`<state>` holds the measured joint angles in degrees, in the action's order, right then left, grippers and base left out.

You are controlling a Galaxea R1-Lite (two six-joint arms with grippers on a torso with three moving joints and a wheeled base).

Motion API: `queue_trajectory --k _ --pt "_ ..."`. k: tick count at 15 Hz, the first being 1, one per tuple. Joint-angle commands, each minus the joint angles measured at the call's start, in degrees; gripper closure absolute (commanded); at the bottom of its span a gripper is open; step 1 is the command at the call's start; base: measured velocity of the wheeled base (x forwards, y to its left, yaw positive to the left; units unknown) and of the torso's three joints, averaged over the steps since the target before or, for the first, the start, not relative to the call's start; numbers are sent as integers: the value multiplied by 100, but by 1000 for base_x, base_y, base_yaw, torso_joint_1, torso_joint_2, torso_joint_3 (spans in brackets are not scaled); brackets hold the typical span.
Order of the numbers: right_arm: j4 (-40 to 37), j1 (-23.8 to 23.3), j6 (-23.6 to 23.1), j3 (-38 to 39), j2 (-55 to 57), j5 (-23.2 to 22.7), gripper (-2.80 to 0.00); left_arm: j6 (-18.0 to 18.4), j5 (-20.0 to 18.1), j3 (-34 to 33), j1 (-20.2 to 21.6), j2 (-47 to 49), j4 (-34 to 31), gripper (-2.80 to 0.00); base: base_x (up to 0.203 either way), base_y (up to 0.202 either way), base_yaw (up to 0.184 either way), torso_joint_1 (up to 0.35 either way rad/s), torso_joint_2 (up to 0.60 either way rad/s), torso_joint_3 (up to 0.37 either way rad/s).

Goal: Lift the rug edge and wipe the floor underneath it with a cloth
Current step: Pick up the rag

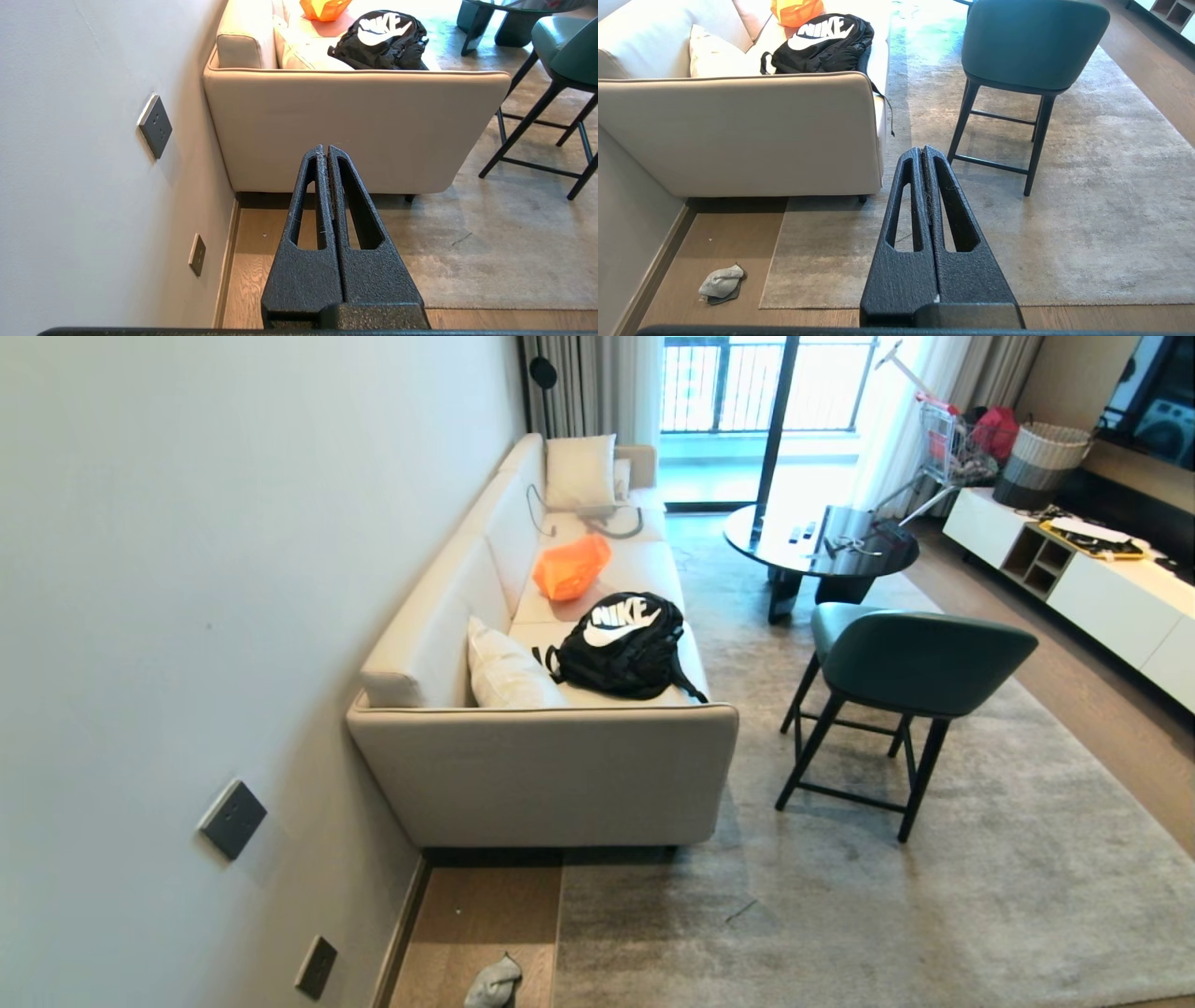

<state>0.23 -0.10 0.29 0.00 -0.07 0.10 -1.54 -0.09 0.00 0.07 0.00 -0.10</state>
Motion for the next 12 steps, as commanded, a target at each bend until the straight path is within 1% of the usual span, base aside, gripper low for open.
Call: queue_trajectory --k 1,12 --pt "4 1 -3 0 7 -1 0 -5 0 0 1 0 1 0 0 0 0 0 0 0" --pt "4 1 -3 0 7 -1 0 -5 0 0 1 0 1 0 0 0 0 0 0 0"
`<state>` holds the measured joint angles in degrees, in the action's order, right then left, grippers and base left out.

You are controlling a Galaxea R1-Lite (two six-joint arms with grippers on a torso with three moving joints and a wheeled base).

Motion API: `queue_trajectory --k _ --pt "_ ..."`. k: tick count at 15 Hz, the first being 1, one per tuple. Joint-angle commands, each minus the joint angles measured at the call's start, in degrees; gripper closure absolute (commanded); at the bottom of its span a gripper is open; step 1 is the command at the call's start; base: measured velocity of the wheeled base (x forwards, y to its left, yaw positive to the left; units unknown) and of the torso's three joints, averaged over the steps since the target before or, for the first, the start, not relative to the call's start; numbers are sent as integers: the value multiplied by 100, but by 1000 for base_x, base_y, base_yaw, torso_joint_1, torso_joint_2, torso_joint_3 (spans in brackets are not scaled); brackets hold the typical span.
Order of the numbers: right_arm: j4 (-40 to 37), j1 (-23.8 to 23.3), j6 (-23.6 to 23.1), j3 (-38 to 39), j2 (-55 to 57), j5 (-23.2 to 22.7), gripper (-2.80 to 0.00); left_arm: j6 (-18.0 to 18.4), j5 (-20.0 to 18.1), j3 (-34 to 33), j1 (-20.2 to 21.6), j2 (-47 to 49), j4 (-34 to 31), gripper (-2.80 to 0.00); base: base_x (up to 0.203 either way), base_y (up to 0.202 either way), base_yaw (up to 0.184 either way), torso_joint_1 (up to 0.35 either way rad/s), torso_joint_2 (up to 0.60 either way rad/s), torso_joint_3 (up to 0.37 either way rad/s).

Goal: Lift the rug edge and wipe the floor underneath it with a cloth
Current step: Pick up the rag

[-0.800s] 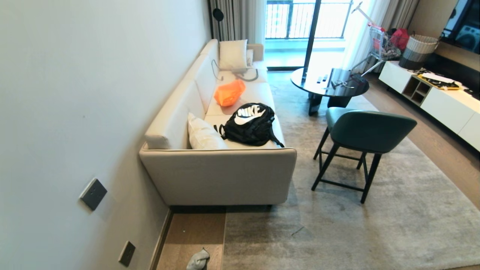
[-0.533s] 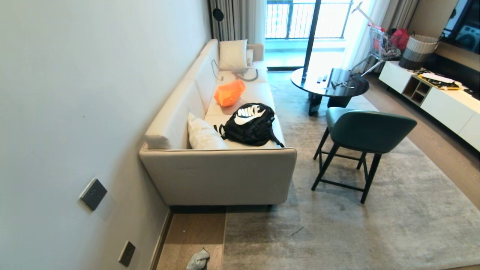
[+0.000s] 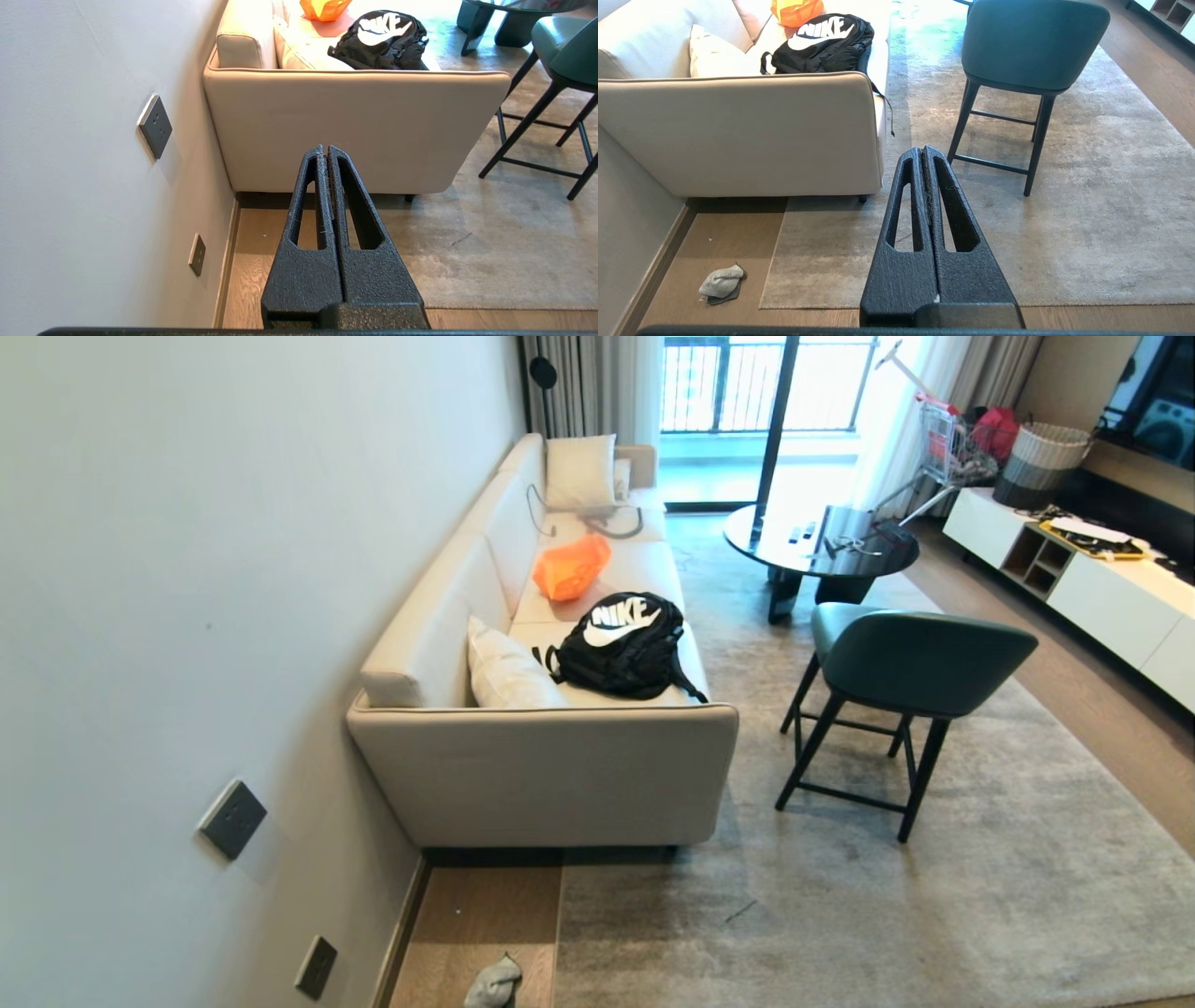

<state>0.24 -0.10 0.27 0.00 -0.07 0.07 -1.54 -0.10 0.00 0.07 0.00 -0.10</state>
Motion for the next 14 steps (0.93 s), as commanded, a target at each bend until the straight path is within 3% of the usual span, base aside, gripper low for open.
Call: queue_trajectory --k 1,14 --pt "2 1 0 0 7 1 0 -4 1 0 1 0 1 0 0 0 0 0 0 0" --pt "2 1 0 0 7 1 0 -4 1 0 1 0 1 0 0 0 0 0 0 0"
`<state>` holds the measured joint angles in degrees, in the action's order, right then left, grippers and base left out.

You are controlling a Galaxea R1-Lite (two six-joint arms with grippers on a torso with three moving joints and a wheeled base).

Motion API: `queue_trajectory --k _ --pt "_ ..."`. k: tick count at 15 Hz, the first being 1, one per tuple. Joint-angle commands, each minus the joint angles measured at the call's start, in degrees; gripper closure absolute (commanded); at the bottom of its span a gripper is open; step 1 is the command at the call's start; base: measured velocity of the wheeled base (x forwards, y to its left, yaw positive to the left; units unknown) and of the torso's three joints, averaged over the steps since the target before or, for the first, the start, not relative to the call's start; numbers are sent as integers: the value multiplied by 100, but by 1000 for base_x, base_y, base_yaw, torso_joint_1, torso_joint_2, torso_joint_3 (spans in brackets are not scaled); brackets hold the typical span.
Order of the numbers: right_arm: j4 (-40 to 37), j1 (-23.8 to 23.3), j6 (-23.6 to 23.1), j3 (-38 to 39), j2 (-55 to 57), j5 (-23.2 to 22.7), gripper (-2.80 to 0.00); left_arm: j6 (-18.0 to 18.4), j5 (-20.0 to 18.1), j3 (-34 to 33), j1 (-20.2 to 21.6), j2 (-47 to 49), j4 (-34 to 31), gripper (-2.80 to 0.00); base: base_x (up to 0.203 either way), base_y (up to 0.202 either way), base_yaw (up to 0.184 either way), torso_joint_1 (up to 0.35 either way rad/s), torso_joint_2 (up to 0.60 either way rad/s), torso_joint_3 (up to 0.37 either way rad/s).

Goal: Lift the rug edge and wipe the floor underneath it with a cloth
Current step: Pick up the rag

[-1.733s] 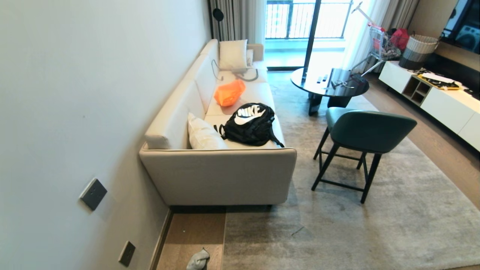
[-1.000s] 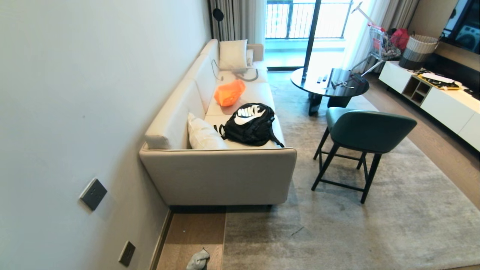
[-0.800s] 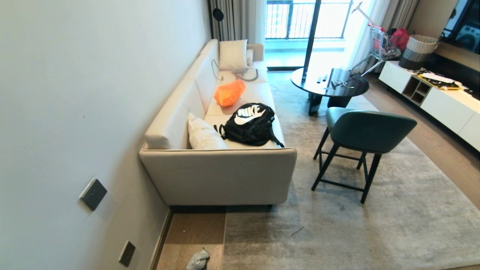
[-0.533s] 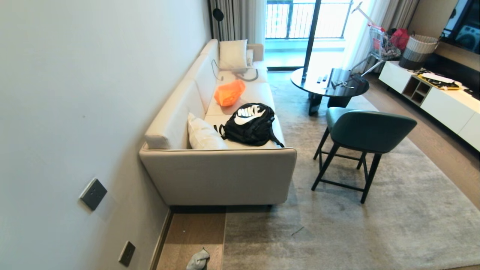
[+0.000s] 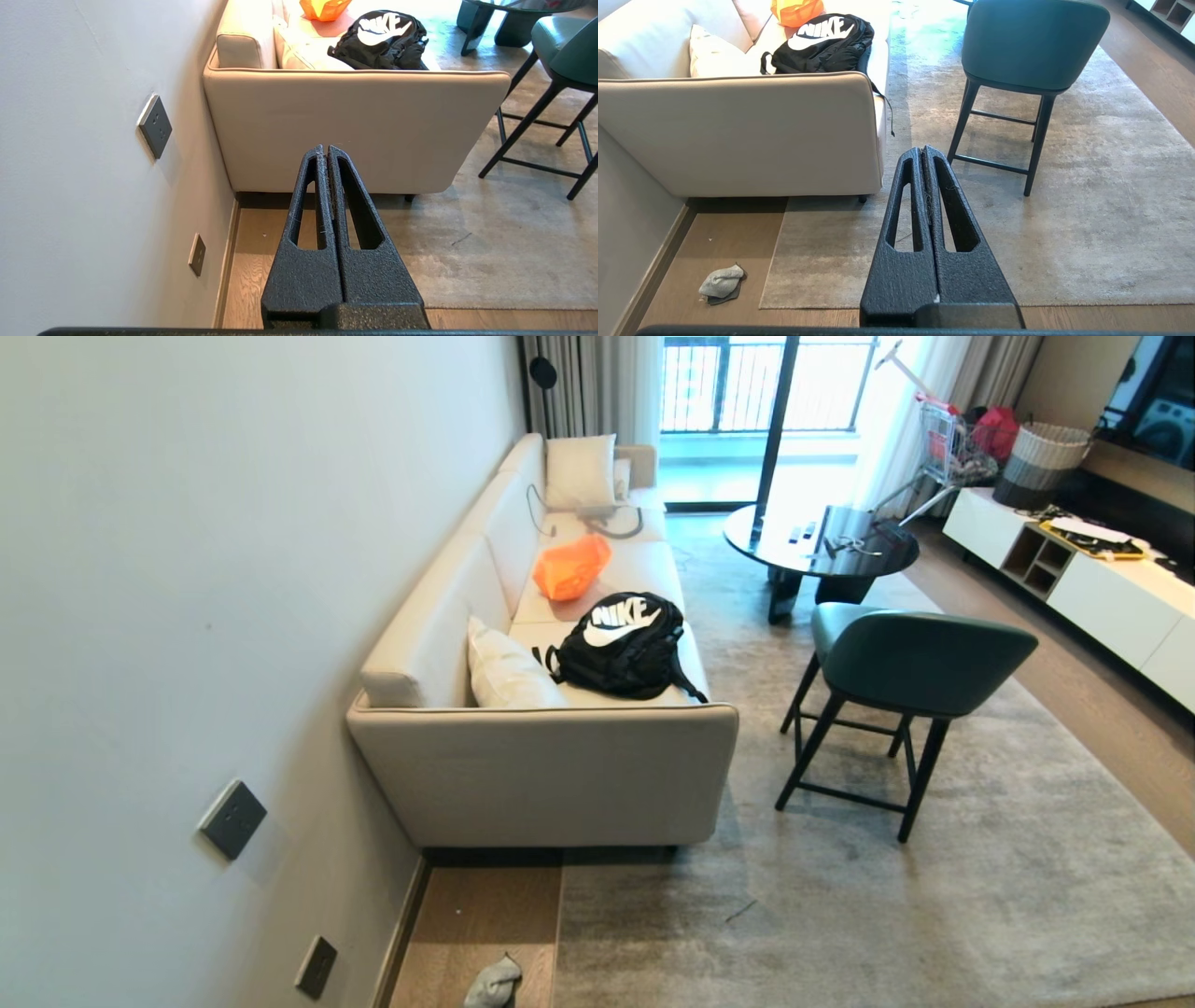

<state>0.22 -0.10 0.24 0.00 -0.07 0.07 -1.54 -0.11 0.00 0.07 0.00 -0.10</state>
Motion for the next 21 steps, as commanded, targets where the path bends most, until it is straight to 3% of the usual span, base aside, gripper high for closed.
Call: queue_trajectory --k 1,21 --pt "4 1 2 0 7 1 0 -5 2 0 1 0 1 0 0 0 0 0 0 0" --pt "4 1 11 0 7 1 0 -5 2 0 1 0 1 0 0 0 0 -5 8 6"
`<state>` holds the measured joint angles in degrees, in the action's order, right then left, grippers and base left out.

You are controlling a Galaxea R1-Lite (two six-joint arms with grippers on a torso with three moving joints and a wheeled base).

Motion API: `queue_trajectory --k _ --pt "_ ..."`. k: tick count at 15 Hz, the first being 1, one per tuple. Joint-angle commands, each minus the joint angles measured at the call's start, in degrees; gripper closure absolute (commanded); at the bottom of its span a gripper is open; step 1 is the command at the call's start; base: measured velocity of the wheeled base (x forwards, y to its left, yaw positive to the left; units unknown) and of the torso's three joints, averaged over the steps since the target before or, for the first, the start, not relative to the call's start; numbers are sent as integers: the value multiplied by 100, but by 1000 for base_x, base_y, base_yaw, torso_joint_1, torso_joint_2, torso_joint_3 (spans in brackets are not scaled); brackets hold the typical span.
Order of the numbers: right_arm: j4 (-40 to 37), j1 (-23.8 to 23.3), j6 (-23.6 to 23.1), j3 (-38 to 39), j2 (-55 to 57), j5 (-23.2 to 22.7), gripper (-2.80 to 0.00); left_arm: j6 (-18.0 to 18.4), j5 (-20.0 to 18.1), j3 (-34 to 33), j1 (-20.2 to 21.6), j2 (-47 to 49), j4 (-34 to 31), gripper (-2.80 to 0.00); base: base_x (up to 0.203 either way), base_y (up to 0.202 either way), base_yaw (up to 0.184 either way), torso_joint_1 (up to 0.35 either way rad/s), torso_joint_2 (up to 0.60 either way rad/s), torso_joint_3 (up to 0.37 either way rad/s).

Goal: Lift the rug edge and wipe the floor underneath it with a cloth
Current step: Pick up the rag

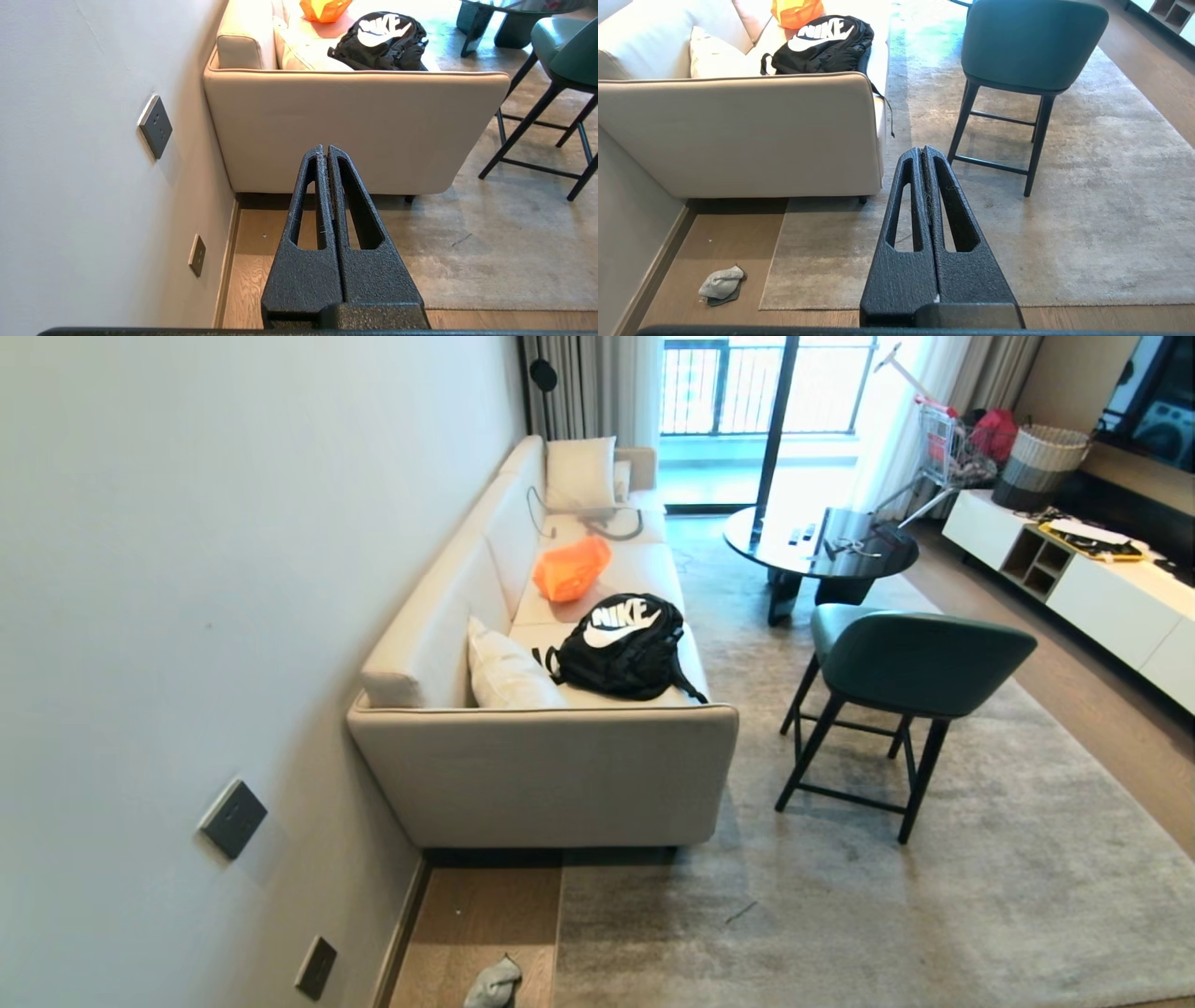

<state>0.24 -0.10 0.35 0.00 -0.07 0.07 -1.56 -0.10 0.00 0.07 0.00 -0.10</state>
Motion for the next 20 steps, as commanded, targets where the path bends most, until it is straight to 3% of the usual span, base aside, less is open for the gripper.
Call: queue_trajectory --k 1,20 --pt "2 1 0 0 7 1 0 -3 1 0 1 0 1 0 0 0 0 -144 310 174" --pt "2 1 0 0 7 1 0 -3 1 0 1 0 1 0 0 0 0 -134 343 204"
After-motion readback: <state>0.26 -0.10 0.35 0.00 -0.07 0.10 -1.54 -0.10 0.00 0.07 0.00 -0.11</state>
